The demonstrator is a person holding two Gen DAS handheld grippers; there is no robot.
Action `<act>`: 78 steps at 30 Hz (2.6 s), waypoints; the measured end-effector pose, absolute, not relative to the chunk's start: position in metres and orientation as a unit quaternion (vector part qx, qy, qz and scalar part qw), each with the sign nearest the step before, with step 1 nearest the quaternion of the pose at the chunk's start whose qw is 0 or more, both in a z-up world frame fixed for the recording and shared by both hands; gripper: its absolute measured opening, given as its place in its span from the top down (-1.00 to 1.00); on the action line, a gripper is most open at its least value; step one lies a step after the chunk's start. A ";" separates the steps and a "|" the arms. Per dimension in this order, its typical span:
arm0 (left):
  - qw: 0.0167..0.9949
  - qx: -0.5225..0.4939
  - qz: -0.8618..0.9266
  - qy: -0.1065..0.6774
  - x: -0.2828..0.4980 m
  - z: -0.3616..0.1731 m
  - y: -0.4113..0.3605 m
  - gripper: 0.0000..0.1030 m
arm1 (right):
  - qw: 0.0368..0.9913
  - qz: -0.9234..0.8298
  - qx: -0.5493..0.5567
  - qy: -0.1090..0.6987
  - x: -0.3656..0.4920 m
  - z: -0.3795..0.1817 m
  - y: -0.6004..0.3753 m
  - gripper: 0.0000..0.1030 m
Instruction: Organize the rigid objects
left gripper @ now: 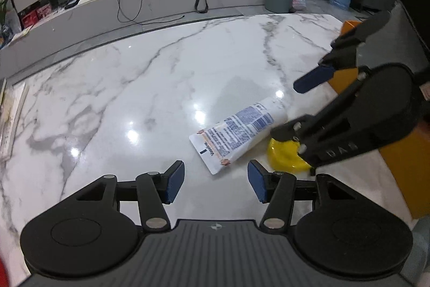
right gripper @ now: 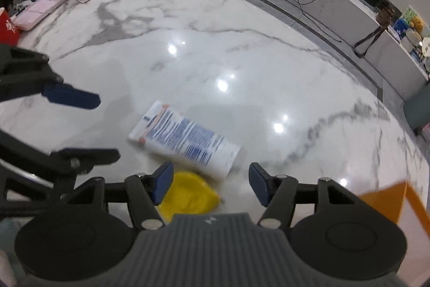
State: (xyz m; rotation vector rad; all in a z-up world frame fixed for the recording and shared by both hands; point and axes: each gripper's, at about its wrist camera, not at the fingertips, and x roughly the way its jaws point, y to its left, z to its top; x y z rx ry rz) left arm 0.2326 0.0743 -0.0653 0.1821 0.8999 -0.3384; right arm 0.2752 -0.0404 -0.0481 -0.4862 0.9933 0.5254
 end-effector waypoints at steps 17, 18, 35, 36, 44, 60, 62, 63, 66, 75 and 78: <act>0.884 0.023 -0.143 0.444 0.234 -0.077 0.091 -0.24 | 0.802 0.286 -0.183 0.491 0.314 -0.080 -0.013 -0.20; 0.883 0.024 -0.143 0.446 0.234 -0.077 0.090 -0.24 | 0.800 0.287 -0.174 0.497 0.314 -0.080 -0.014 -0.18; 0.841 0.077 -0.234 0.482 0.212 -0.084 0.060 -0.24 | 0.782 0.289 -0.136 0.535 0.268 -0.074 -0.047 0.08; 0.838 0.072 -0.238 0.486 0.211 -0.084 0.059 -0.24 | 0.782 0.288 -0.134 0.536 0.266 -0.072 -0.049 0.19; 0.806 -0.077 -0.205 0.549 0.219 -0.088 0.071 -0.21 | 0.803 0.244 -0.150 0.522 0.265 -0.061 -0.064 0.56; 0.788 -0.171 -0.167 0.567 0.224 -0.094 0.080 -0.30 | 0.794 0.198 -0.140 0.557 0.253 -0.075 -0.083 0.62; 0.787 -0.176 -0.161 0.569 0.226 -0.093 0.082 -0.34 | 0.793 0.196 -0.130 0.562 0.253 -0.077 -0.082 0.62; 0.787 -0.188 -0.155 0.567 0.227 -0.092 0.086 -0.42 | 0.792 0.196 -0.137 0.562 0.252 -0.079 -0.080 0.64; 0.778 -0.220 -0.141 0.572 0.231 -0.091 0.097 -0.43 | 0.791 0.199 -0.158 0.556 0.244 -0.082 -0.075 0.69; 0.774 -0.218 -0.121 0.582 0.233 -0.096 0.091 -0.44 | 0.781 0.260 -0.163 0.543 0.222 -0.080 -0.049 0.73; 0.786 -0.183 -0.100 0.582 0.232 -0.091 0.088 -0.43 | 0.782 0.270 -0.187 0.530 0.218 -0.079 -0.038 0.72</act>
